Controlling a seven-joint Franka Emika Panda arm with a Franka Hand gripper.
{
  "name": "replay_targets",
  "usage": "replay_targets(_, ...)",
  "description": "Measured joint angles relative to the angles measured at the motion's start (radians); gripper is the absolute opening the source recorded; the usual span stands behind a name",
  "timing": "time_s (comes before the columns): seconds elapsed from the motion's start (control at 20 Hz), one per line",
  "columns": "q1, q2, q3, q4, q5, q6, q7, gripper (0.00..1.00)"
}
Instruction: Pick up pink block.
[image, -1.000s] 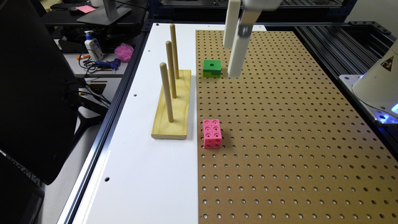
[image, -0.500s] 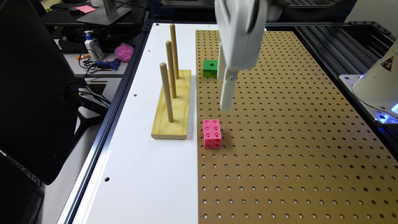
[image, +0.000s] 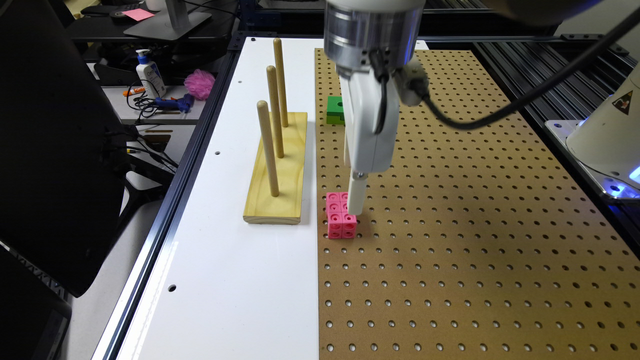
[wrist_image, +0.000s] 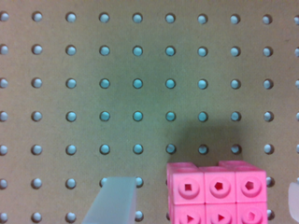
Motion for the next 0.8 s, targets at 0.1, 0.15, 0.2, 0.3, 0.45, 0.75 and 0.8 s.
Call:
replay_targets(0.1,0.0,0.0,0.0,0.001,0.0,0.0,0.0,1.0)
replay_targets(0.15,0.0,0.0,0.0,0.001,0.0,0.0,0.0,1.0)
replay_targets(0.2,0.001,0.0,0.001,0.002,0.0,0.0,0.0,1.0)
replay_targets(0.3,0.001,0.0,0.003,0.003,0.0,0.001,0.0,1.0)
replay_targets(0.45,0.002,0.0,0.005,0.006,0.0,0.001,0.0,1.0)
replay_targets(0.75,0.002,0.036,0.009,0.007,0.0,0.029,0.001,1.0)
replay_targets(0.8,0.002,0.057,0.009,0.007,-0.0003,0.052,0.001,1.0)
